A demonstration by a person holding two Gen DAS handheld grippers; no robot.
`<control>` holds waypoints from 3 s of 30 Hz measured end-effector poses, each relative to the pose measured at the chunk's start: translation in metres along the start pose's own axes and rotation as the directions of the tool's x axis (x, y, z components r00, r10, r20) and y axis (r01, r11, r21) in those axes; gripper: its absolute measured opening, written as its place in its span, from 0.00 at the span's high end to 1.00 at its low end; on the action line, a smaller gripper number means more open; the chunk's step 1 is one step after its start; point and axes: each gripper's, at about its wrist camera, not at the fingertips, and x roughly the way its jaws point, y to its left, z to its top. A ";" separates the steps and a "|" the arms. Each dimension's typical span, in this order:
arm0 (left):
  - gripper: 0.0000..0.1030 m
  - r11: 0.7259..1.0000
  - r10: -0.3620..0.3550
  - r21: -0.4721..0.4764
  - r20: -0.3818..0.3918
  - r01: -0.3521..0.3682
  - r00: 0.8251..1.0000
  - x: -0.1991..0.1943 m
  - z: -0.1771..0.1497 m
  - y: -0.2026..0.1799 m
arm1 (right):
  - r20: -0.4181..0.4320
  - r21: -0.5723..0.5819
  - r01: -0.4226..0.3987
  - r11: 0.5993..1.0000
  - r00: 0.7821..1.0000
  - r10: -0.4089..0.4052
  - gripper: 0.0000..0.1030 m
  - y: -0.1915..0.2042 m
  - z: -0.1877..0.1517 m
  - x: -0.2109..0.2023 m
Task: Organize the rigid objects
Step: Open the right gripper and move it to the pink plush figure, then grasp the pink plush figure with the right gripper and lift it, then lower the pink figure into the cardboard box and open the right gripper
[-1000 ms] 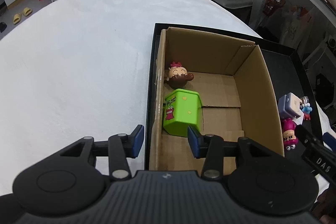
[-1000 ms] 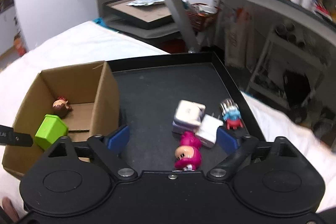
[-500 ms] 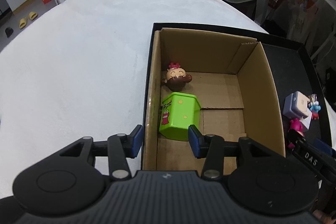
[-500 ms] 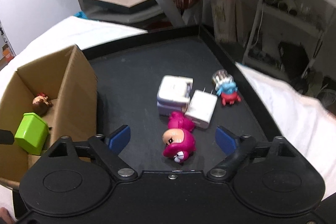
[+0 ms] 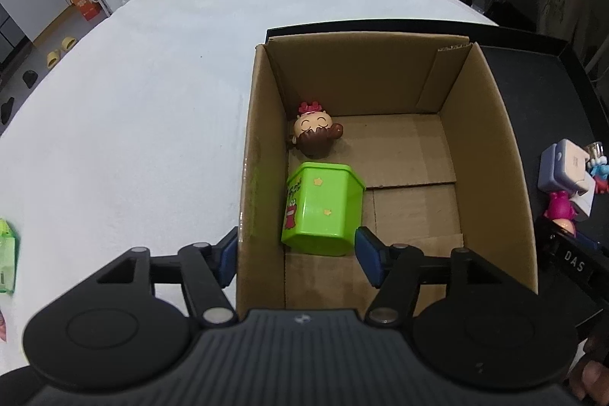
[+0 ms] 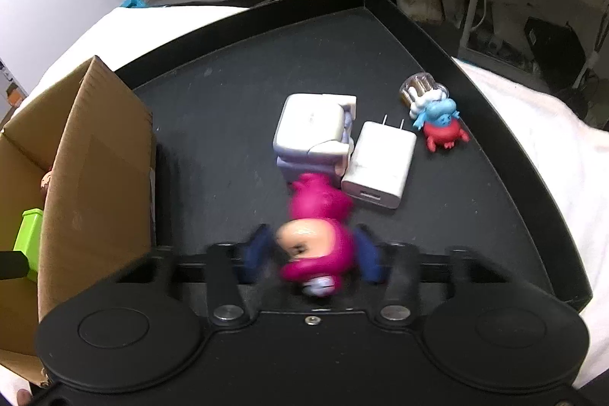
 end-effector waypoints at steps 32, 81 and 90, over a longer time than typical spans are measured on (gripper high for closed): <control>0.40 0.997 -0.056 -0.056 0.016 0.056 0.998 -0.010 -0.011 0.023 | 0.116 -0.017 -0.092 0.996 0.989 0.094 0.61 -0.003 0.021 -0.060; 0.85 0.942 -0.276 -0.164 0.115 0.292 0.954 0.004 -0.034 0.081 | 0.119 -0.404 -0.029 0.914 0.989 0.084 0.61 0.161 0.025 -0.087; 0.85 0.932 -0.303 -0.174 0.115 0.319 0.946 0.007 -0.034 0.088 | 0.129 -0.483 -0.021 0.875 0.987 0.095 0.60 0.198 0.032 -0.080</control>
